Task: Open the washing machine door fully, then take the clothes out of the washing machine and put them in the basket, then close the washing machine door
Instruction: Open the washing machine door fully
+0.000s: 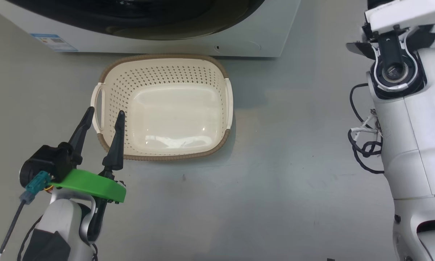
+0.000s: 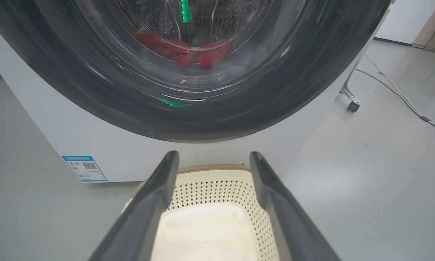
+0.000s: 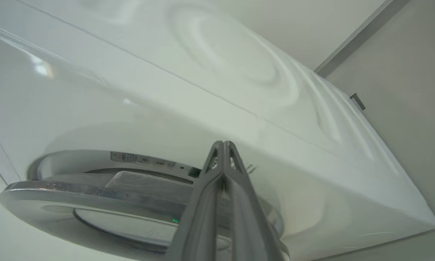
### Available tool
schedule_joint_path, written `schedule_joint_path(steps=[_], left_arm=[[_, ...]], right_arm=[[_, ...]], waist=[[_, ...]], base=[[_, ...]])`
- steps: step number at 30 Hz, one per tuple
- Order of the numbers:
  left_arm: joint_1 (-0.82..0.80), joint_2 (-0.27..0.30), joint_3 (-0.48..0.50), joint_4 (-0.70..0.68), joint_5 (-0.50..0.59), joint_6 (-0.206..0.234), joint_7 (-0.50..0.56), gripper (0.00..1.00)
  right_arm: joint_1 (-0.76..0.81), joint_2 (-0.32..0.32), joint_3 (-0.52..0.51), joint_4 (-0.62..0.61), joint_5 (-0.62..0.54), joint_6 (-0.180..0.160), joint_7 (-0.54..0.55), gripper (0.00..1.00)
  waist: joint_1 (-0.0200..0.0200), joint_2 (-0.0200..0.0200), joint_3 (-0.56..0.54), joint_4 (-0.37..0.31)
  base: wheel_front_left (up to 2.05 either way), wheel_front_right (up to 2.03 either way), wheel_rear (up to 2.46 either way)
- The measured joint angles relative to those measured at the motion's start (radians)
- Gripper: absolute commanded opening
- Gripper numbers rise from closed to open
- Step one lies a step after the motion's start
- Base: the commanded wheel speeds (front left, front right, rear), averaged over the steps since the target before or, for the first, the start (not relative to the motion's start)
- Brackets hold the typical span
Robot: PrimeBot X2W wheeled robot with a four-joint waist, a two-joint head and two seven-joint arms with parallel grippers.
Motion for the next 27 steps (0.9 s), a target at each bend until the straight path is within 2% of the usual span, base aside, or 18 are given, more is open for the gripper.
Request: schedule_joint_path(steps=[5, 23, 27], left_arm=[[-0.023, 0.0, -0.025, 0.0, -0.003, 0.0, 0.0, 1.0], [-0.047, 0.002, -0.05, 0.0, -0.044, 0.0, 0.0, 1.0], [-0.05, 0.002, -0.047, 0.0, -0.046, 0.0, 0.0, 1.0]], right_arm=[[-0.057, 0.0, 0.079, 0.013, 0.141, 0.0, 0.095, 0.0], [-0.216, -0.01, 0.113, 0.099, 0.217, 0.001, 0.148, 0.0], [-0.22, -0.02, 0.122, 0.122, 0.272, 0.001, 0.167, 0.0]], waist=[[0.0, 0.0, 0.032, 0.031], [0.0, 0.0, 0.095, 0.106], [0.0, 0.0, 0.099, 0.111]], base=[[0.0, 0.0, 0.0], [0.0, 0.0, 0.0], [0.0, 0.0, 0.0]])
